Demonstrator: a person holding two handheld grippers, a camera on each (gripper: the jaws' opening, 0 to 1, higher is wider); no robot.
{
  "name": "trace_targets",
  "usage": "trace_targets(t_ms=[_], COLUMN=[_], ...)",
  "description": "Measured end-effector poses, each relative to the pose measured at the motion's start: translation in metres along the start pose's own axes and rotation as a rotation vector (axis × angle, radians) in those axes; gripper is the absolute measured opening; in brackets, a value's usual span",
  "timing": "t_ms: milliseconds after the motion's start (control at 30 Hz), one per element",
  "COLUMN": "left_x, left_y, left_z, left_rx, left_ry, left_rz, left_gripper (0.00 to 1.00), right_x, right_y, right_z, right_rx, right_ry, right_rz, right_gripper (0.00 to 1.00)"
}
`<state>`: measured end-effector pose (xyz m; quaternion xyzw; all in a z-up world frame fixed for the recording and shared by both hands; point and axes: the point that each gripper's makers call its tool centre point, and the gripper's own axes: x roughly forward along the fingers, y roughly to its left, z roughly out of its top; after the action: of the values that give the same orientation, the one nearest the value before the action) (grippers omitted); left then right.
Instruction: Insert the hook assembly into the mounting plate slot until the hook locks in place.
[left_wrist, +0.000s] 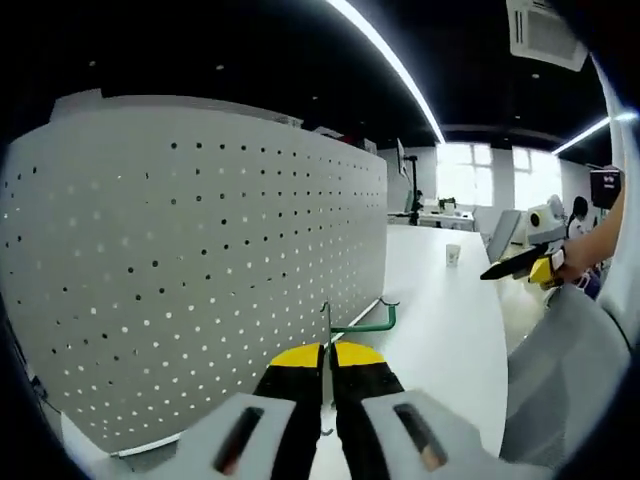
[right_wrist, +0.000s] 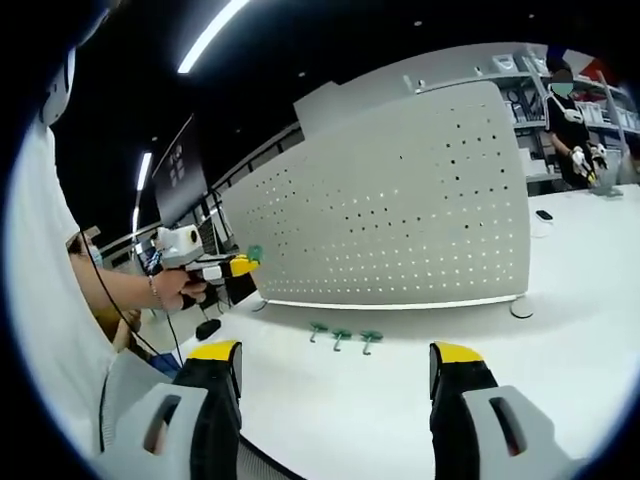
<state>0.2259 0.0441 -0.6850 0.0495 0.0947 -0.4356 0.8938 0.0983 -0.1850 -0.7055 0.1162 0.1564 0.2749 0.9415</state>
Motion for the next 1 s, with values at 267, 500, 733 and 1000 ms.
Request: trace_targets(t_ms=[267,500,733,1000], left_x=[-0.011,-0.020,-0.023,-0.021], left_y=[-0.013,-0.026,-0.032,-0.034], left_z=[0.018,0.028,0.039,0.039], left_rx=[-0.047,-0.062,-0.089,-0.090], left_ry=[-0.083,-0.130,-0.175,-0.171], left_rz=[0.025,0.037,0.051,0.050], left_gripper=[0.02,0.02,0.02,0.02], right_x=[-0.001,0.000,0.002,0.003], right_y=[0.000,0.003,0.005,0.005], right_z=[0.002,0.003,0.003,0.007], right_rx=[-0.005,-0.010,-0.010,-0.018], right_ry=[-0.003,-0.004,-0.004,0.001], right_rz=[0.006,0.019,0.027,0.027], right_gripper=[0.74,0.73,0.73,0.73])
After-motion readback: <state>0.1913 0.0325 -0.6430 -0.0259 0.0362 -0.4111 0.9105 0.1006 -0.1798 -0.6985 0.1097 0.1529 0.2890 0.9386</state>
